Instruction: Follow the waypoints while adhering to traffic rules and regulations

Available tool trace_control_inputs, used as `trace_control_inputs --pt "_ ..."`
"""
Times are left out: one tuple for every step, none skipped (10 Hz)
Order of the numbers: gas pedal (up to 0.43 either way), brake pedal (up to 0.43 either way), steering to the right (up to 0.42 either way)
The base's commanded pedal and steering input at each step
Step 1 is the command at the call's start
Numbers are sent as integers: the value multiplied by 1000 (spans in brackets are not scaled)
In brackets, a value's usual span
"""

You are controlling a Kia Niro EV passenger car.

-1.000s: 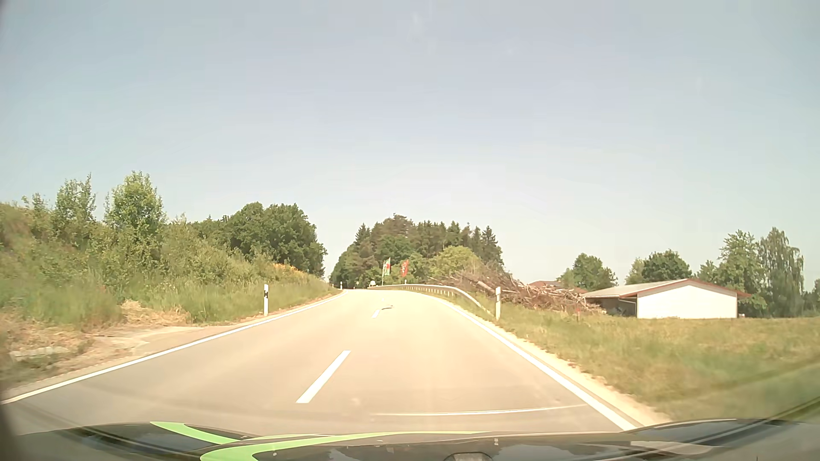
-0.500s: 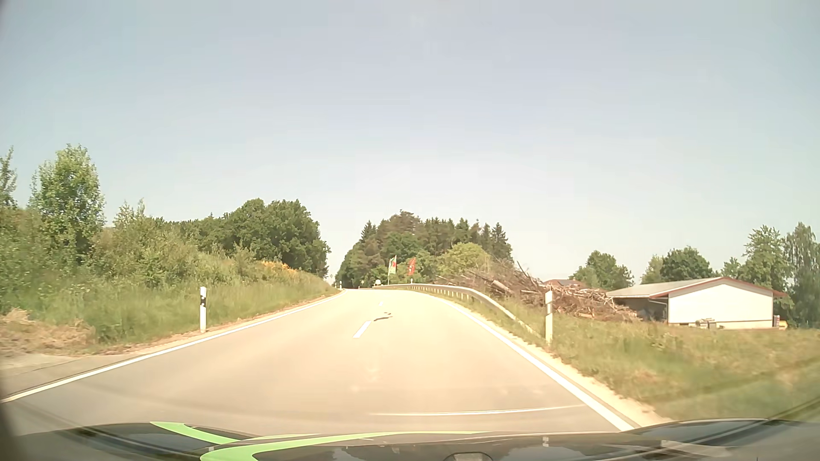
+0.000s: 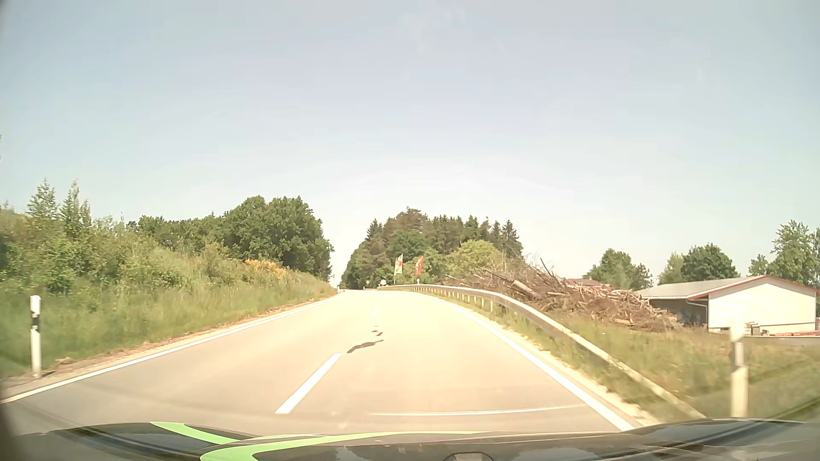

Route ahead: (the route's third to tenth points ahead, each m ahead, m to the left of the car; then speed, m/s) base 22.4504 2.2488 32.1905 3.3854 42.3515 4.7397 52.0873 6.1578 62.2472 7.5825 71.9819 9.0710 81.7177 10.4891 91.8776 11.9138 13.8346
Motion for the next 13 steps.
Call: trace_control_inputs --pt "500 0 -10" --pt "500 0 -11" --pt "488 0 -11" --pt "469 0 -13" --pt "429 0 -13" --pt "421 0 -14" --pt "398 0 -14" --pt "378 0 -16" --pt "370 0 -16" --pt "350 0 -18" --pt "280 0 -19" --pt "248 0 -19" --pt "228 0 -19"
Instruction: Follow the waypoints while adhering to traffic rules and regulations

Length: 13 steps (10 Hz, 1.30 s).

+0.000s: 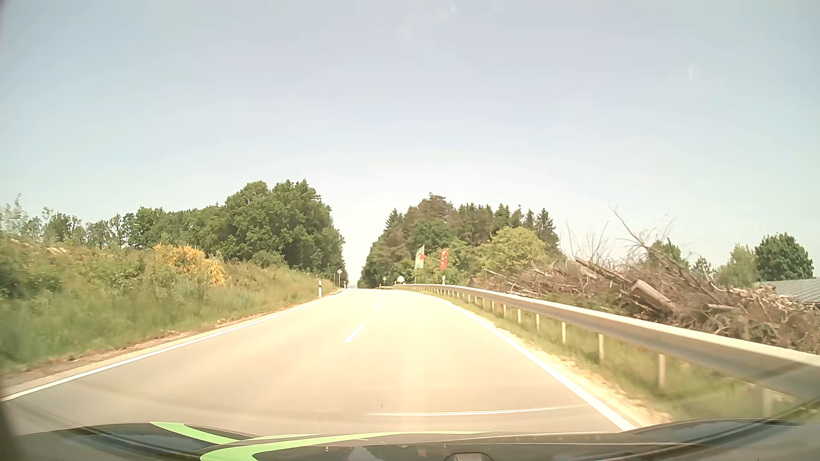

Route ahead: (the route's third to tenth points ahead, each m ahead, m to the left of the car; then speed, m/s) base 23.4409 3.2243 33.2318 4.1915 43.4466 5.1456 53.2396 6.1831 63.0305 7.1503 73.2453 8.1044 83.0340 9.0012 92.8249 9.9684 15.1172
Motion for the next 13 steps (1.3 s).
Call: trace_control_inputs --pt "220 0 -19" --pt "177 0 -19" --pt "130 0 -18" --pt "130 0 -18" --pt "130 0 -17" --pt "130 0 -16" --pt "130 0 -16" --pt "130 0 -15" --pt "130 0 -14" --pt "130 0 -13" --pt "130 0 -12" --pt "130 0 -12" --pt "130 0 -12"
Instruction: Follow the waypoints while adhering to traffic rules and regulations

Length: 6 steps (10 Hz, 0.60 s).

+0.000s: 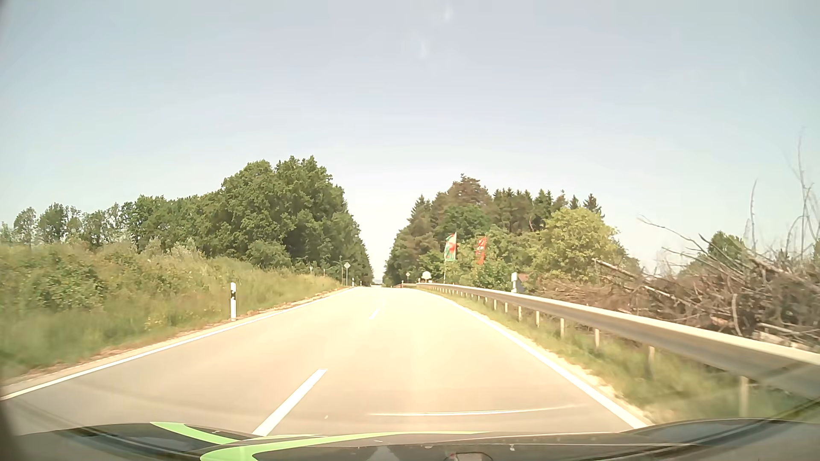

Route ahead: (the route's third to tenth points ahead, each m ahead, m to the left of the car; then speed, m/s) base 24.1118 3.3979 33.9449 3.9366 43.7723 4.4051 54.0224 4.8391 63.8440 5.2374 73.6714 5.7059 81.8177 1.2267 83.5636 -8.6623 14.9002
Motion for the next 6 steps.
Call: trace_control_inputs --pt "130 0 -12" --pt "118 0 -12" --pt "110 0 -12" --pt "87 0 -12" --pt "67 0 -12" --pt "67 0 -12"
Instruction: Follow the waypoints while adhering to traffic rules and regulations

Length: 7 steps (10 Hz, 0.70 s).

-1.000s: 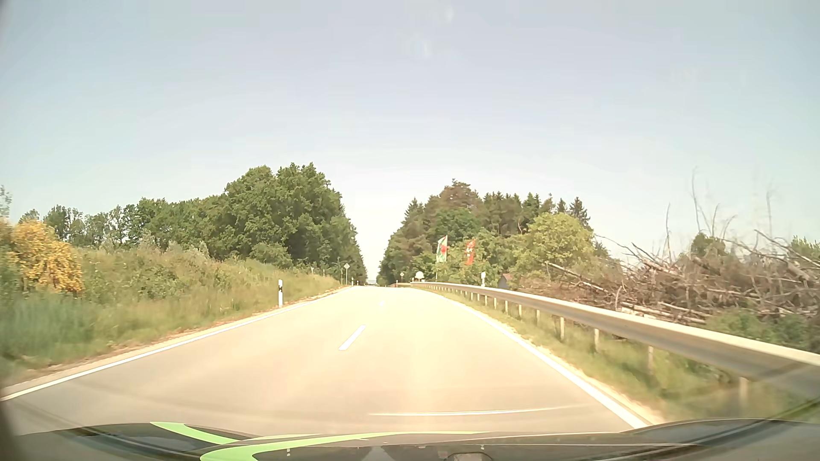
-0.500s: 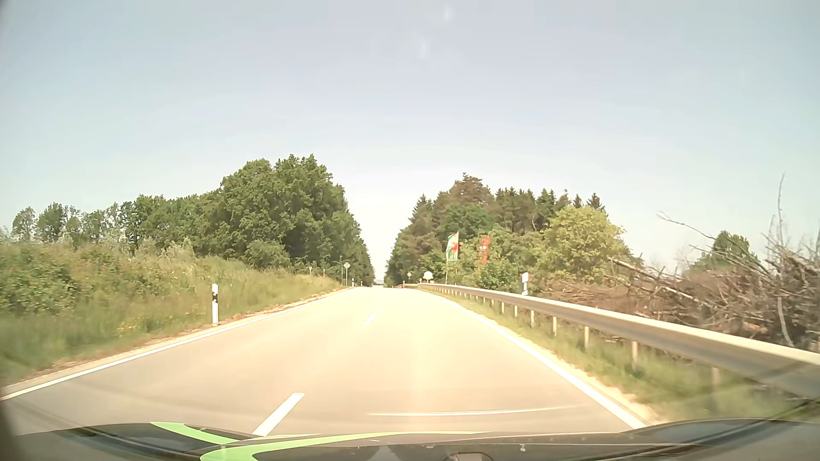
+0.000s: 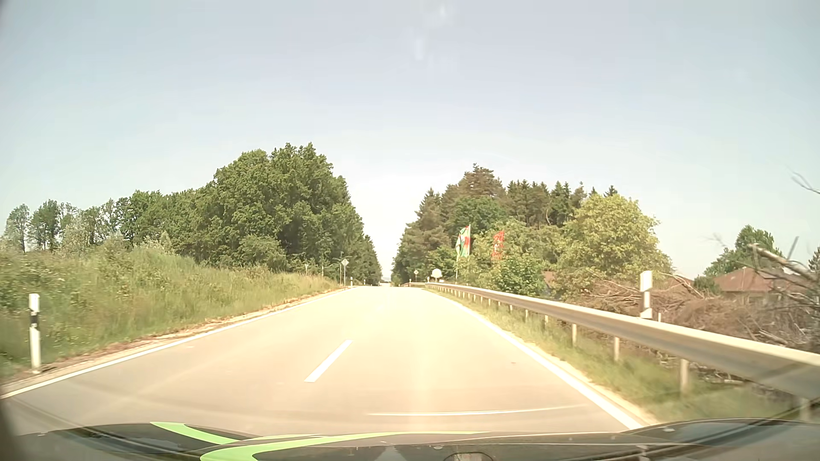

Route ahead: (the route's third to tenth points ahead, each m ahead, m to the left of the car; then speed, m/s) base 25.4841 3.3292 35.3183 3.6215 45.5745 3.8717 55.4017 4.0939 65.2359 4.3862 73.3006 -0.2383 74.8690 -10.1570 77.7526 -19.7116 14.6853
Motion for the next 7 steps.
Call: trace_control_inputs --pt "67 0 -12" --pt "8 0 -12" --pt "0 0 -10" --pt "0 0 -9" --pt "0 0 -9" --pt "0 0 -9" --pt "0 37 -9"
